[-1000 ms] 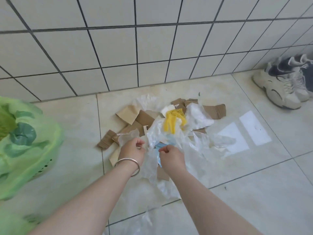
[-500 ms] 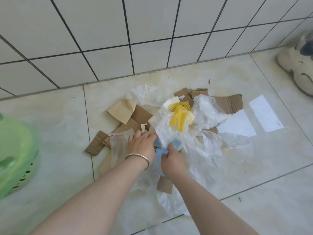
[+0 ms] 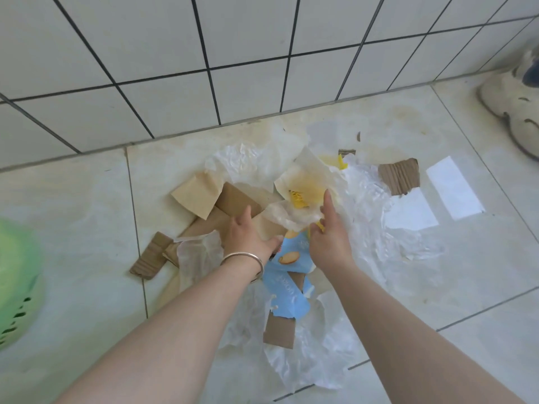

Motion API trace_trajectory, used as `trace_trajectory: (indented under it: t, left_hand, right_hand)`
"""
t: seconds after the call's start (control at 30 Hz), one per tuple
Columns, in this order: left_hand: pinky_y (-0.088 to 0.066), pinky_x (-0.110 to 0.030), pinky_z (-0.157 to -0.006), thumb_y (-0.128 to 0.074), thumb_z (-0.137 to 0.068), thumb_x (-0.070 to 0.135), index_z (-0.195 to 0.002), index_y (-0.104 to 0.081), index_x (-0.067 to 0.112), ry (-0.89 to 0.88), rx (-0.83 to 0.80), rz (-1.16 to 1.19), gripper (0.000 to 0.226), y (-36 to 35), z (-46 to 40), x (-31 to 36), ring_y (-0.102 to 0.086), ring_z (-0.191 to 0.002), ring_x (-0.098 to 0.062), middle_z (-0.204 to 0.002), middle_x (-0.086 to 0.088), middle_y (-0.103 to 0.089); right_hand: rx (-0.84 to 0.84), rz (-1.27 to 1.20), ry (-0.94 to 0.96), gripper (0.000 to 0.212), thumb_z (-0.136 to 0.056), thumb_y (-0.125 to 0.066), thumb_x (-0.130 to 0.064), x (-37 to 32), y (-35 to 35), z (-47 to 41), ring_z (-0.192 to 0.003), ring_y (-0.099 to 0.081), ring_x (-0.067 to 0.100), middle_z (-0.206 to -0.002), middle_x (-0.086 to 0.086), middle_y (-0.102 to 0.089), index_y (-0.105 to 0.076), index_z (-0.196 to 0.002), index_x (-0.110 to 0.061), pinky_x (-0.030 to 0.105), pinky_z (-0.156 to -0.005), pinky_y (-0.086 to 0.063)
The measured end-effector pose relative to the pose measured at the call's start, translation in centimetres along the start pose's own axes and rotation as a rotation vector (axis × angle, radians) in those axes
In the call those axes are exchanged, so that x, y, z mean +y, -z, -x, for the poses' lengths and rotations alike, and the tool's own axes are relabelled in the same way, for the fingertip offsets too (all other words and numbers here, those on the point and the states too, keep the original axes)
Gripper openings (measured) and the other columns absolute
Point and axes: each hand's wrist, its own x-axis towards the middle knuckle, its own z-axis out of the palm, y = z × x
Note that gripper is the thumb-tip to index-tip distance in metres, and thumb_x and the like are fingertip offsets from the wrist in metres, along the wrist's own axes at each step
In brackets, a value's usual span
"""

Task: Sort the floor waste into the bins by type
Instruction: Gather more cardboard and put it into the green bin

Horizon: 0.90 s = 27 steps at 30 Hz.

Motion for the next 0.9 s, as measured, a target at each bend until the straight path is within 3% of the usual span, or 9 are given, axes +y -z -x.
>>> trace_trajectory:
  t: [0.1, 0.2, 0.33, 0.47, 0.57, 0.67, 0.73, 0.83, 0.9]
  left_hand:
    - [-0.031, -0.038, -0.11, -0.068, -0.074, 0.054, -0.149, -0.014, 0.016, 0.055, 0.007, 0.044, 0.101, -0.6, -0.3, 0.1, -0.029, -0.14, -0.026, -0.154, -0.011, -0.02]
    - [-0.031, -0.039, -0.109, -0.069, -0.069, 0.059, -0.149, -0.014, 0.015, 0.053, 0.017, 0.002, 0.107, -1.2, -0.3, 0.1, -0.029, -0.14, -0.025, -0.153, -0.01, -0.023]
    - [-0.037, -0.04, -0.106, -0.074, -0.063, 0.059, -0.149, -0.012, 0.018, 0.017, 0.0, -0.117, 0.114, -1.9, -0.2, 0.2, -0.032, -0.138, -0.025, -0.151, -0.01, -0.025]
    - [-0.039, -0.038, -0.105, -0.073, -0.065, 0.058, -0.149, -0.014, 0.016, -0.011, 0.01, -0.194, 0.111, -2.4, 0.0, 0.1, -0.037, -0.135, -0.026, -0.148, -0.011, -0.03]
    - [-0.041, -0.037, -0.1, -0.07, -0.071, 0.053, -0.145, -0.024, 0.013, -0.019, -0.014, -0.216, 0.096, -2.5, 0.3, -0.4, -0.045, -0.129, -0.027, -0.14, -0.011, -0.046]
    - [-0.049, -0.036, -0.09, -0.068, -0.076, 0.045, -0.12, -0.05, 0.015, -0.036, -0.035, -0.119, 0.056, -2.5, 0.7, -1.1, -0.059, -0.109, -0.029, -0.116, -0.007, -0.065]
    - [-0.049, -0.032, -0.083, -0.066, -0.08, 0.041, -0.11, -0.055, 0.016, -0.012, -0.046, -0.061, 0.041, -2.4, 1.1, -1.5, -0.062, -0.1, -0.028, -0.107, -0.005, -0.068]
    - [-0.044, -0.028, -0.076, -0.063, -0.083, 0.037, -0.113, -0.056, 0.017, 0.006, -0.04, 0.02, 0.037, -1.9, 1.4, -2.0, -0.062, -0.094, -0.027, -0.103, -0.005, -0.069]
    - [-0.039, -0.026, -0.07, -0.063, -0.085, 0.033, -0.111, -0.056, 0.016, 0.0, -0.034, 0.108, 0.032, -1.7, 1.7, -2.4, -0.057, -0.079, -0.024, -0.09, -0.004, -0.066]
  right_hand:
    - [0.016, 0.091, -0.021, 0.068, -0.096, -0.04, -0.007, 0.7, 0.2, -0.4, -0.128, -0.041, 0.022, -0.145, 0.004, -0.034, -0.007, -0.151, -0.029, 0.026, -0.086, -0.035]
    - [0.042, 0.111, -0.09, 0.069, -0.093, -0.044, -0.004, 1.7, 0.2, -0.2, -0.137, -0.034, 0.022, -0.15, 0.003, -0.03, -0.012, -0.151, -0.025, 0.034, -0.102, -0.036]
    - [0.206, 0.147, -0.164, 0.05, -0.086, -0.052, -0.007, 2.8, -0.6, 1.5, -0.124, -0.045, 0.027, -0.134, 0.007, -0.045, -0.041, -0.135, -0.014, 0.037, -0.097, -0.039]
    - [0.184, -0.002, -0.337, 0.046, -0.086, -0.057, -0.013, 3.3, -2.3, 3.2, -0.12, -0.047, 0.03, -0.129, 0.013, -0.048, -0.044, -0.128, -0.004, 0.037, -0.098, -0.038]
    - [0.151, -0.145, -0.424, 0.053, -0.083, -0.065, -0.015, 3.5, -3.0, 3.2, -0.121, -0.05, 0.028, -0.133, 0.013, -0.049, -0.043, -0.131, -0.004, 0.03, -0.094, -0.04]
    - [0.118, -0.272, -0.468, 0.057, -0.082, -0.069, -0.015, 3.5, -3.1, 3.3, -0.121, -0.052, 0.024, -0.133, 0.008, -0.051, -0.044, -0.132, -0.007, 0.027, -0.09, -0.039]
    - [0.097, -0.324, -0.461, 0.059, -0.081, -0.07, -0.014, 3.3, -3.0, 3.4, -0.12, -0.053, 0.023, -0.131, 0.007, -0.053, -0.043, -0.133, -0.008, 0.029, -0.095, -0.04]
    - [0.091, -0.389, -0.455, 0.062, -0.08, -0.07, -0.013, 3.1, -2.7, 3.7, -0.117, -0.055, 0.023, -0.129, 0.007, -0.055, -0.043, -0.136, -0.011, 0.032, -0.095, -0.042]
    - [0.097, -0.377, -0.465, 0.061, -0.079, -0.072, -0.015, 3.0, -2.8, 4.0, -0.115, -0.056, 0.025, -0.127, 0.007, -0.055, -0.046, -0.134, -0.011, 0.034, -0.094, -0.043]
